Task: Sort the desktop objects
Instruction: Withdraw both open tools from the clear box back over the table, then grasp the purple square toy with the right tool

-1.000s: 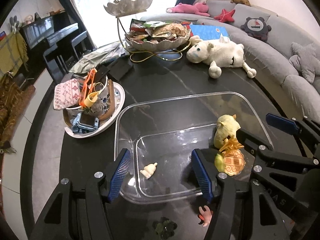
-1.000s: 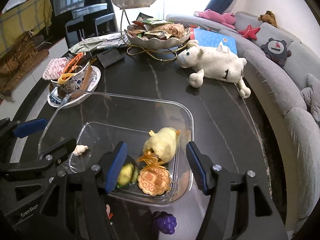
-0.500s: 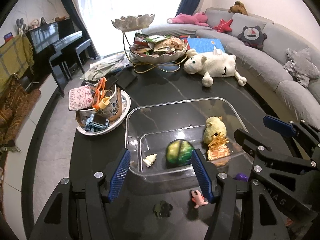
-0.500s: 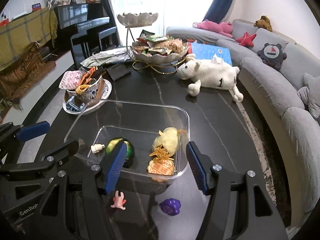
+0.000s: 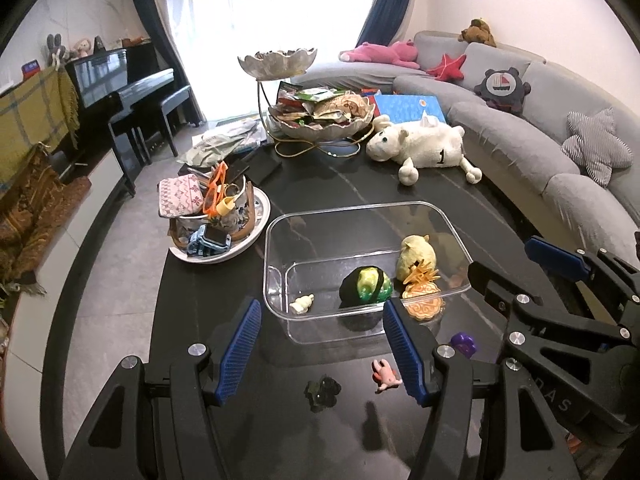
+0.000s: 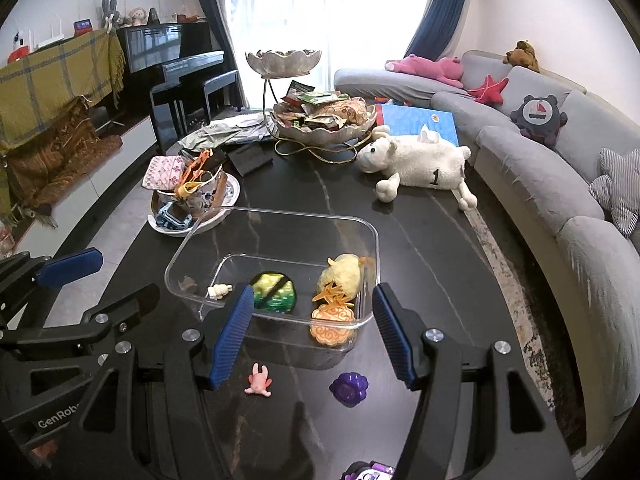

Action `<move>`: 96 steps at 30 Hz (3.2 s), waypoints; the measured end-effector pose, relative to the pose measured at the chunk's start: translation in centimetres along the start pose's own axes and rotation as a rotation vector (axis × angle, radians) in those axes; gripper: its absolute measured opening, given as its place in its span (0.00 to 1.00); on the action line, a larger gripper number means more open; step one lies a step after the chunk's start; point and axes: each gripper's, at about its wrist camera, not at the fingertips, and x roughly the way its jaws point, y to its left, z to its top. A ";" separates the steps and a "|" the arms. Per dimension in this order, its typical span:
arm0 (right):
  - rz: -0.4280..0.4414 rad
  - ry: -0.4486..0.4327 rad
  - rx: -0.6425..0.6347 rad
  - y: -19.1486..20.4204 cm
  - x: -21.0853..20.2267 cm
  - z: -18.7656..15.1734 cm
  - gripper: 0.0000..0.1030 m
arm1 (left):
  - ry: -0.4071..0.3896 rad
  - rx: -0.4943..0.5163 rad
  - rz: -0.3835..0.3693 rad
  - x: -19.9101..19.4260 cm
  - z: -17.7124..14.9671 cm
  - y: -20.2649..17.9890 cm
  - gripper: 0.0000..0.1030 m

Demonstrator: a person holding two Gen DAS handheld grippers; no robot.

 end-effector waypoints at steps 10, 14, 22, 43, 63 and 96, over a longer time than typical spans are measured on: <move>0.018 -0.011 0.003 0.1 -2.5 -1.1 0.58 | -0.017 -0.035 0.014 -2.1 -0.9 0.3 0.62; 0.043 -0.015 -0.012 0.6 -3.6 -1.7 0.58 | -0.020 -0.054 0.019 -2.8 -1.3 0.5 0.62; 0.037 -0.021 -0.005 0.7 -5.2 -2.8 0.58 | -0.039 -0.069 0.009 -4.9 -3.0 0.5 0.62; 0.034 0.001 0.015 0.5 -8.0 -6.9 0.58 | -0.048 -0.055 0.021 -7.7 -7.2 -1.2 0.62; 0.029 0.127 0.061 -2.9 -5.4 -13.2 0.58 | 0.102 -0.053 -0.037 -3.1 -12.0 -5.1 0.62; -0.042 0.275 0.077 -6.1 1.6 -18.8 0.58 | 0.301 0.002 -0.068 6.1 -14.9 -8.8 0.62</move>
